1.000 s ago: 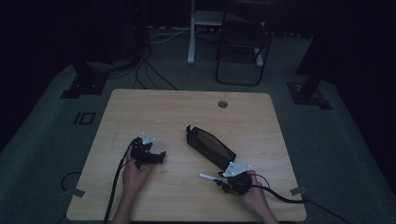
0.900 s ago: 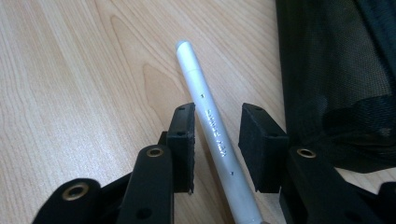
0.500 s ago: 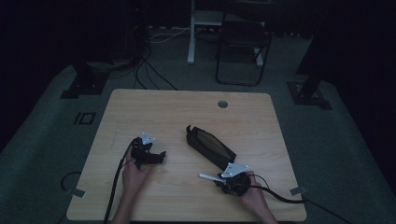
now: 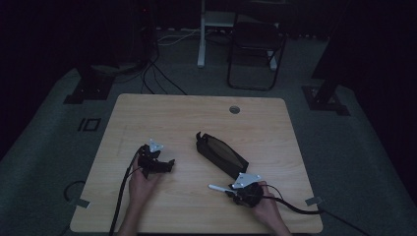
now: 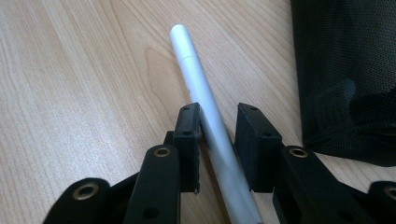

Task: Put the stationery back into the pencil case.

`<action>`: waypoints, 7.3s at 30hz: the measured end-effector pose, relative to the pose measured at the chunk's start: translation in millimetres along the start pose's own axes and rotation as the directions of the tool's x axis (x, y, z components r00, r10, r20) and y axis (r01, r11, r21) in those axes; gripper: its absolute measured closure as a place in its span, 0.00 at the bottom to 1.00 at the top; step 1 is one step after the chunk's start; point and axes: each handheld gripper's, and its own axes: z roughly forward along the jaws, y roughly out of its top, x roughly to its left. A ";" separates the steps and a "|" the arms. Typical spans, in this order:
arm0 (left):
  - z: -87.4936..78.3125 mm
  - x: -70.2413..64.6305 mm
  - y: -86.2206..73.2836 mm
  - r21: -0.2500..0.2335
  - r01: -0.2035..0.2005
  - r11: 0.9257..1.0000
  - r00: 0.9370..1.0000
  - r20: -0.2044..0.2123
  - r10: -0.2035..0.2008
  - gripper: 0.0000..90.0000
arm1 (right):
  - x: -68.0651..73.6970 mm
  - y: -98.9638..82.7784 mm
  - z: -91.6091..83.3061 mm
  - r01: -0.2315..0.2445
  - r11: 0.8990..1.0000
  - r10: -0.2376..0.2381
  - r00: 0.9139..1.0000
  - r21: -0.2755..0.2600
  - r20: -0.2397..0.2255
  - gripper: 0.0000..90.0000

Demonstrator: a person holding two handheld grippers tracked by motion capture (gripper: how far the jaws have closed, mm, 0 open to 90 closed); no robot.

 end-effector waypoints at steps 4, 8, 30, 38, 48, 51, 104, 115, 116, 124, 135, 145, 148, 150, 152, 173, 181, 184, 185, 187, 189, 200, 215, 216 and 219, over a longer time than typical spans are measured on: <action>0.0 0.0 0.0 0.000 0.000 1.000 1.000 0.000 0.000 0.09 | 0.0 0.0 0.2 -0.004 1.000 0.004 1.000 0.000 -0.015 0.83; 0.0 0.0 0.0 0.000 0.000 1.000 1.000 0.000 0.000 0.09 | 0.8 -0.5 0.3 -0.006 1.000 0.006 1.000 -0.003 -0.025 0.87; 0.0 0.0 0.0 0.000 0.000 1.000 1.000 0.000 0.000 0.09 | 0.8 -0.8 0.4 -0.041 0.999 0.040 0.998 -0.007 -0.039 0.88; 0.0 0.0 0.0 0.000 0.000 1.000 1.000 0.000 0.000 0.09 | 2.0 -0.9 -0.9 -0.042 0.999 0.042 0.998 -0.004 -0.036 0.88; 0.0 0.0 0.0 0.000 0.000 1.000 1.000 0.000 0.000 0.09 | 1.8 0.4 -7.5 -0.044 0.999 0.043 0.999 -0.025 -0.029 0.88; 0.0 0.0 0.0 0.000 0.000 1.000 1.000 0.000 0.000 0.09 | 1.5 0.8 -9.5 -0.045 0.998 0.044 0.999 -0.032 -0.028 0.88; 0.0 0.0 0.0 0.000 0.000 1.000 1.000 0.000 0.000 0.09 | 10.6 18.0 -48.7 -0.007 0.993 0.009 1.000 -0.116 0.012 0.88; 0.0 0.0 0.0 0.000 0.000 1.000 1.000 0.000 0.000 0.09 | 12.8 22.1 -56.8 0.006 0.991 -0.003 1.000 -0.134 0.020 0.88; 0.0 0.0 0.0 0.000 0.000 1.000 1.000 0.000 0.000 0.09 | 12.7 22.3 -57.3 0.009 0.991 -0.006 1.000 -0.135 0.021 0.88; 0.0 0.1 0.0 0.000 -0.001 1.000 1.000 0.000 0.001 0.09 | 13.7 24.4 -62.4 0.011 0.990 -0.007 1.000 -0.144 0.026 0.88; 0.1 -0.1 0.0 -0.001 0.001 1.000 1.000 0.000 -0.001 0.09 | 15.6 28.3 -67.2 0.019 0.989 -0.014 0.999 -0.149 0.035 0.88; 0.1 -0.1 0.0 -0.001 0.001 1.000 1.000 0.000 -0.001 0.09 | 14.2 31.5 -74.4 0.013 0.986 -0.008 0.999 -0.164 0.035 0.88; 0.1 -0.1 0.0 -0.001 0.001 1.000 1.000 0.000 -0.001 0.09 | 13.6 32.5 -77.4 0.012 0.986 -0.006 0.999 -0.169 0.036 0.88; 0.1 -0.1 0.0 -0.001 0.001 1.000 1.000 0.000 -0.001 0.09 | 13.2 33.6 -79.2 0.014 0.985 -0.007 0.999 -0.173 0.039 0.88; 0.1 -0.1 0.0 -0.001 0.001 1.000 1.000 0.000 -0.001 0.09 | 12.4 34.8 -80.7 0.015 0.985 -0.008 0.999 -0.172 0.041 0.88; 0.1 -0.1 0.0 -0.001 0.001 1.000 1.000 0.000 -0.001 0.09 | 0.7 49.5 -94.5 0.038 0.983 -0.026 0.997 -0.181 0.072 0.88; 0.1 -0.1 0.0 -0.001 0.002 1.000 1.000 0.000 -0.002 0.09 | -1.3 54.0 -98.4 0.038 0.981 -0.023 0.997 -0.192 0.080 0.88; 0.1 -0.1 0.0 -0.001 0.001 1.000 1.000 0.000 -0.001 0.09 | -2.2 55.3 -100.1 0.039 0.980 -0.023 0.996 -0.195 0.082 0.88; 0.1 -0.1 0.0 -0.001 0.001 1.000 1.000 0.000 -0.001 0.09 | -2.7 55.7 -100.6 0.039 0.980 -0.022 0.996 -0.197 0.085 0.88; 0.1 -0.1 0.0 -0.001 0.001 1.000 1.000 0.000 -0.001 0.09 | -3.4 56.4 -101.7 0.039 0.980 -0.022 0.996 -0.197 0.089 0.88; 0.1 -0.1 0.0 -0.001 0.001 1.000 1.000 0.000 -0.001 0.09 | -3.8 57.5 -103.0 0.039 0.979 -0.021 0.996 -0.199 0.091 0.88; 0.1 -0.1 0.0 -0.001 0.001 1.000 1.000 0.000 -0.001 0.09 | -6.7 66.1 -108.5 0.058 0.977 -0.036 0.993 -0.205 0.110 0.88; 0.1 -0.1 0.0 -0.001 0.001 1.000 1.000 0.000 -0.001 0.09 | -11.9 74.7 -115.1 0.062 0.974 -0.036 0.992 -0.220 0.118 0.88; 0.1 -0.1 0.0 -0.001 0.001 1.000 1.000 0.000 -0.001 0.09 | -12.5 75.4 -115.8 0.062 0.973 -0.036 0.992 -0.221 0.121 0.88; 0.1 -0.1 0.0 -0.001 0.002 1.000 1.000 0.000 -0.002 0.09 | -14.3 77.4 -117.8 0.066 0.973 -0.038 0.991 -0.222 0.128 0.88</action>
